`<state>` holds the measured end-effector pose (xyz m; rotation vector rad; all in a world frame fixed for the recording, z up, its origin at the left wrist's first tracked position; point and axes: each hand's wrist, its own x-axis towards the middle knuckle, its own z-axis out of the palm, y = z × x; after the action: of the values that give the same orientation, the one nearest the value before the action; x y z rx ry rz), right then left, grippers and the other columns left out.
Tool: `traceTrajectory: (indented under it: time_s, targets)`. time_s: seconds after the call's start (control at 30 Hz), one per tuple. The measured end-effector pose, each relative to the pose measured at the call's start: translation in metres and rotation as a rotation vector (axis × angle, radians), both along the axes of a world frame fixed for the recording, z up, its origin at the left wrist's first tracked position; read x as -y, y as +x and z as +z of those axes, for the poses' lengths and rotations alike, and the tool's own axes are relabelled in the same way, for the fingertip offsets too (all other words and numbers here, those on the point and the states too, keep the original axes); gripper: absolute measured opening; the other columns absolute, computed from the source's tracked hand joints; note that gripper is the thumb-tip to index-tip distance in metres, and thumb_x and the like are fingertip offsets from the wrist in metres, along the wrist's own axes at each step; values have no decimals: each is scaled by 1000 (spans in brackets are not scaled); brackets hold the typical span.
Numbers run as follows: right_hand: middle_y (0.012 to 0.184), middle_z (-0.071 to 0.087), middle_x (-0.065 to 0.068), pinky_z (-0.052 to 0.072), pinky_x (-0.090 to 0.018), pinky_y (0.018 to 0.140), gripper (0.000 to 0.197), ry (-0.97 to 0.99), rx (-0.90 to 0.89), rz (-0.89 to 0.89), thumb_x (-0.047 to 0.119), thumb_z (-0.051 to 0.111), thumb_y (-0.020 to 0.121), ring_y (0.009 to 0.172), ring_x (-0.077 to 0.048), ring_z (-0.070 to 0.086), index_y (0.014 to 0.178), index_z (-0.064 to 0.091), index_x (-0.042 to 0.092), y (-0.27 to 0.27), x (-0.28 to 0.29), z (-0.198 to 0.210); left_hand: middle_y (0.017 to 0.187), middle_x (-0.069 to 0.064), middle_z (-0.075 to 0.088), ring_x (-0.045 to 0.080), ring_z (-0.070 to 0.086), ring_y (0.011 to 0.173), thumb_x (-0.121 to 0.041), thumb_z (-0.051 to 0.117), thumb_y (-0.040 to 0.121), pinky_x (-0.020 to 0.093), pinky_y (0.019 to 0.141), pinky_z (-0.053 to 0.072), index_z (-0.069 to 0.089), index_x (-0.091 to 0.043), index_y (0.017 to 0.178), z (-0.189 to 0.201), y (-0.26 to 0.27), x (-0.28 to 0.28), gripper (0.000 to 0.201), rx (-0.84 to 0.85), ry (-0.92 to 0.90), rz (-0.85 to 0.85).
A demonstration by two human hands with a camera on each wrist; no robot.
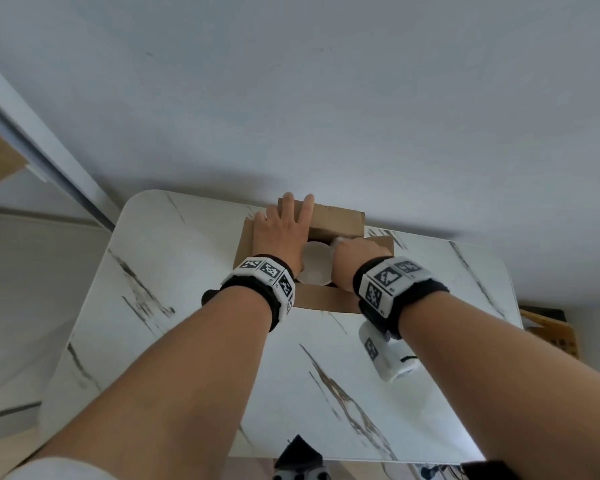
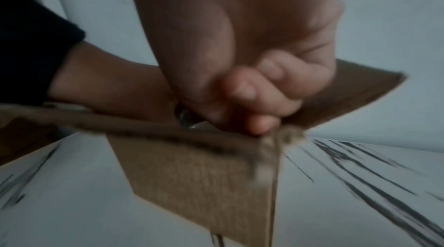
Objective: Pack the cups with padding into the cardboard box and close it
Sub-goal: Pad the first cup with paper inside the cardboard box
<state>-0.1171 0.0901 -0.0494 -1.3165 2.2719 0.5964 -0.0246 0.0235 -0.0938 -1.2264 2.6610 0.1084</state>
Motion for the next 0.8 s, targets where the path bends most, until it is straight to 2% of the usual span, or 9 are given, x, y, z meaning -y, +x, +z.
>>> traceTrajectory:
  time_s: [0.1,0.17,0.23,0.3,0.43,0.5,0.57,0.7,0.8]
  targets:
    - [93,64,-6,46,-31,70,25,141,-13,-5,22,52,90,79,-23,58,110,65,14,-4,19,-3,153,17,16,33,45,121,-32,82,69,45,101,37,0,-21,153,-1,0,0,117,-6,-2,-6]
    - [84,60,-6,46,-33,69,19,110,2,-57,19,52,90,76,-24,57,101,67,12,-6,22,1,152,18,17,33,46,120,-31,82,69,44,100,37,2,-21,153,0,1,0,116,-17,10,-3]
    - [86,62,-8,45,-34,71,17,-47,-16,-114,16,48,91,83,-28,60,90,64,9,-9,13,7,151,19,19,34,47,119,-29,82,68,43,99,38,4,-20,153,1,1,1,116,-26,17,11]
    - [96,65,-10,43,-33,72,21,-250,-33,-180,21,45,92,93,-32,62,99,60,8,-9,-5,12,150,19,21,33,48,116,-28,83,67,42,97,39,6,-19,152,2,1,0,116,-33,16,15]
    - [82,67,-8,48,-34,66,19,-471,82,-203,26,48,87,79,-29,60,86,61,12,-8,-24,11,150,19,21,33,50,113,-28,82,70,41,96,39,4,-19,153,5,2,-3,114,-23,5,-3]
    - [82,67,-5,41,-28,58,21,-404,51,-129,21,47,85,74,-26,55,86,67,16,-10,-26,11,150,20,21,33,50,113,-28,81,71,41,97,39,4,-18,153,6,2,-2,113,-26,5,-5]
    - [90,65,-4,37,-25,60,27,-287,33,-58,12,46,82,76,-24,48,95,68,22,-11,-29,13,149,20,21,34,49,114,-29,81,71,41,97,39,5,-18,153,6,3,-2,113,-27,0,-9]
    - [99,63,-4,47,-31,69,39,-99,108,-4,5,47,80,82,-22,54,111,61,24,-14,-28,21,147,20,23,32,49,114,-31,83,66,39,94,40,6,-16,152,5,3,-3,117,-21,-10,-21]
    - [91,67,-7,58,-38,74,41,42,167,17,1,45,85,69,-23,63,120,52,21,-5,-16,35,146,20,24,31,49,112,-32,85,64,38,93,40,6,-16,152,5,2,-4,119,-18,-11,-22]
